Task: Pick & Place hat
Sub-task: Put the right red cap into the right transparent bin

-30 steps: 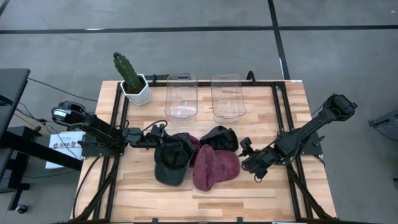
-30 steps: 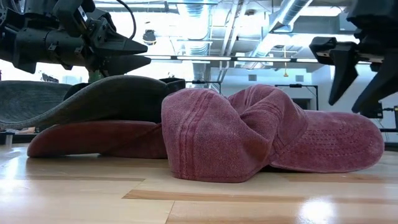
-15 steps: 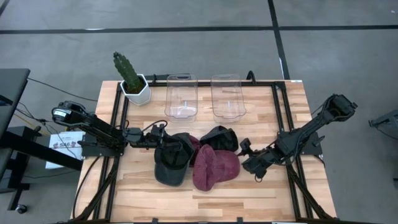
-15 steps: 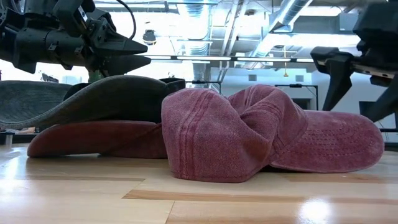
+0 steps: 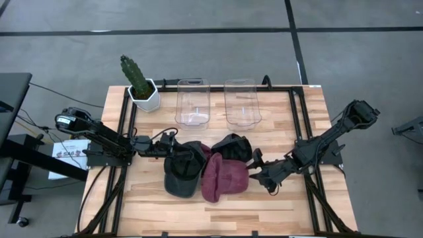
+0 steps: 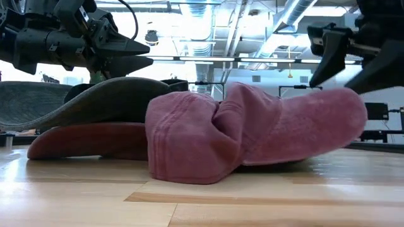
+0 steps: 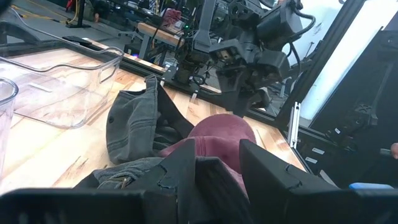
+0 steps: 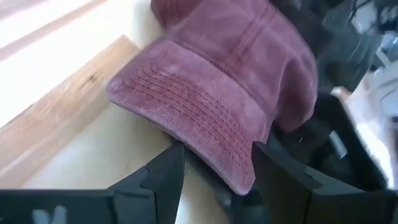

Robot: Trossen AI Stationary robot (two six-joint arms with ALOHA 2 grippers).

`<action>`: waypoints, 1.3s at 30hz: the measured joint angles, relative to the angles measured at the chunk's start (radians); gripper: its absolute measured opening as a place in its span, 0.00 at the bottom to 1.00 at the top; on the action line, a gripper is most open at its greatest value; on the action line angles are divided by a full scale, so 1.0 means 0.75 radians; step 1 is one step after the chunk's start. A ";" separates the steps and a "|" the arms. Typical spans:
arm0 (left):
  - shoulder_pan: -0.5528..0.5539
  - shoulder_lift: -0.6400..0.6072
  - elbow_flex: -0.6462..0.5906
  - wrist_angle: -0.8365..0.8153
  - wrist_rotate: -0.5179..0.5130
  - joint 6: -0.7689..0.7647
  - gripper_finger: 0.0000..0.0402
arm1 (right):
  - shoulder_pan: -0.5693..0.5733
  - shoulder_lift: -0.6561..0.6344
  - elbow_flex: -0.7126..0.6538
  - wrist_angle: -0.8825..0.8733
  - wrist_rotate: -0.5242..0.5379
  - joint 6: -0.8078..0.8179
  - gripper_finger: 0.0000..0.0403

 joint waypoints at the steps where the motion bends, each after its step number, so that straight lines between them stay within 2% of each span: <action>1: 0.001 0.000 0.000 0.000 0.000 0.000 0.30 | 0.000 0.000 0.000 0.022 0.002 -0.023 0.43; 5: 0.001 0.000 0.000 0.000 0.000 0.000 0.30 | -0.023 0.000 0.000 0.118 0.005 -0.103 0.40; 11: 0.000 0.000 0.000 0.000 0.000 0.000 0.30 | -0.104 0.000 0.000 0.200 0.006 -0.109 0.35; 14: 0.000 0.000 0.000 0.000 0.000 0.000 0.30 | -0.136 0.000 0.000 0.203 -0.001 -0.110 0.26; 18: 0.000 0.000 0.000 0.000 0.000 0.000 0.30 | -0.147 0.000 0.000 0.202 -0.002 -0.111 0.05; 24: 0.000 0.000 0.000 0.001 -0.001 0.000 0.30 | -0.077 -0.006 0.000 0.332 0.067 -0.161 0.02; 30: 0.000 0.000 0.000 0.000 0.000 0.000 0.30 | 0.044 -0.075 0.031 0.374 0.370 -0.315 0.01; 39: 0.001 0.000 0.000 0.000 -0.001 0.000 0.30 | 0.216 -0.294 0.054 0.385 1.030 -0.571 0.01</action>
